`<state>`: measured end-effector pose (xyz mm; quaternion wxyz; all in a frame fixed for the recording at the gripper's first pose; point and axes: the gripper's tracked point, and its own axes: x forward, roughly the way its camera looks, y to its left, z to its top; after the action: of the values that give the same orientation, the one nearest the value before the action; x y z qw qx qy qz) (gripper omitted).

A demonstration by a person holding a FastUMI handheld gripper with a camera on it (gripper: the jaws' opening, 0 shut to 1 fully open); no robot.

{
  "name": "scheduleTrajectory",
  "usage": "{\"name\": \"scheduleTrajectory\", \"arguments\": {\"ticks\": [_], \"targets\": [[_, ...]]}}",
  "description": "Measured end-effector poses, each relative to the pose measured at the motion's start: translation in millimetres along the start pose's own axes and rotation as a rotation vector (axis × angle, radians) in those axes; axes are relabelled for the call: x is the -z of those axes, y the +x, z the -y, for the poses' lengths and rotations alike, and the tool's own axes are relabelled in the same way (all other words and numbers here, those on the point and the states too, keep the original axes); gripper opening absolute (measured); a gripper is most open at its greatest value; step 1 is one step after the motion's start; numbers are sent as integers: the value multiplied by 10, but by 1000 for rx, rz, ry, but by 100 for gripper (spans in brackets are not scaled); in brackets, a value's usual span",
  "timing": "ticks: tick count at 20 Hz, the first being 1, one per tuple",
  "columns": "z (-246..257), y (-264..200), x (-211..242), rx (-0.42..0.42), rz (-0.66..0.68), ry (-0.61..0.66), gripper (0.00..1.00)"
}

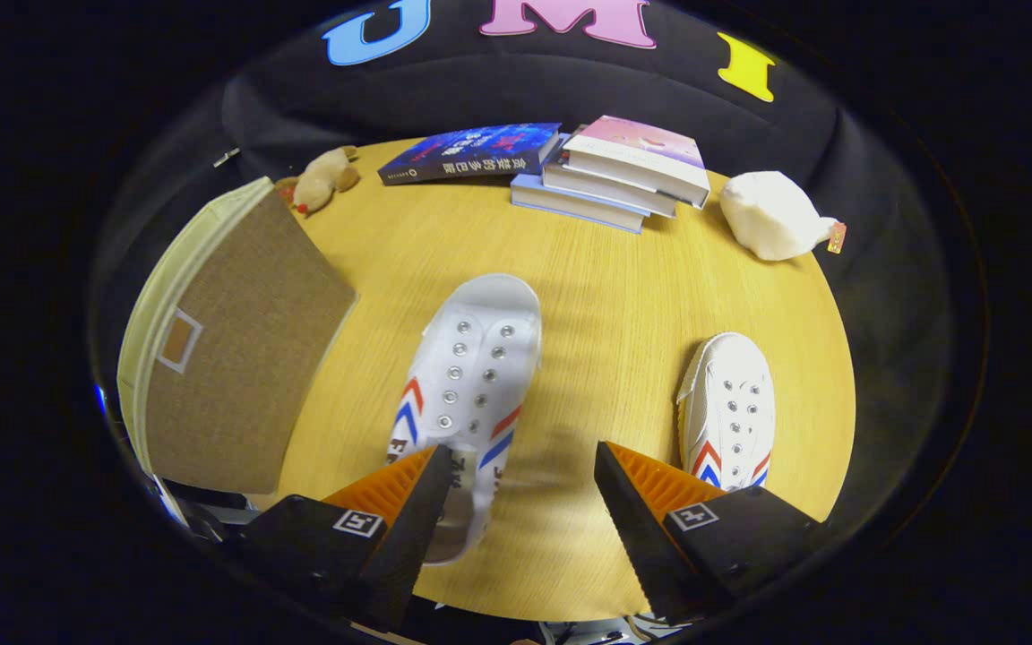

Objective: Open the storage box then place both shoes into the box .Put the left shoe in first, then the right shoe, with the right side of both shoes facing outward in a uniform manner.

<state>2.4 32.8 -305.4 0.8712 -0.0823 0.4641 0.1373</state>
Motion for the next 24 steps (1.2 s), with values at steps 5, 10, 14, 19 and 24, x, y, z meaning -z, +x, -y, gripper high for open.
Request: {"name": "scheduleTrajectory", "arguments": {"ticks": [5, 10, 14, 19, 24], "targets": [[-94, 251, 18, -87, -37, 10, 97], [-283, 240, 32, -125, -45, 44, 28], [-251, 233, 36, -143, -30, 94, 12], [-326, 126, -81, -186, -50, 334, 5], [-324, -309, -257, -160, 26, 427, 5]]}}
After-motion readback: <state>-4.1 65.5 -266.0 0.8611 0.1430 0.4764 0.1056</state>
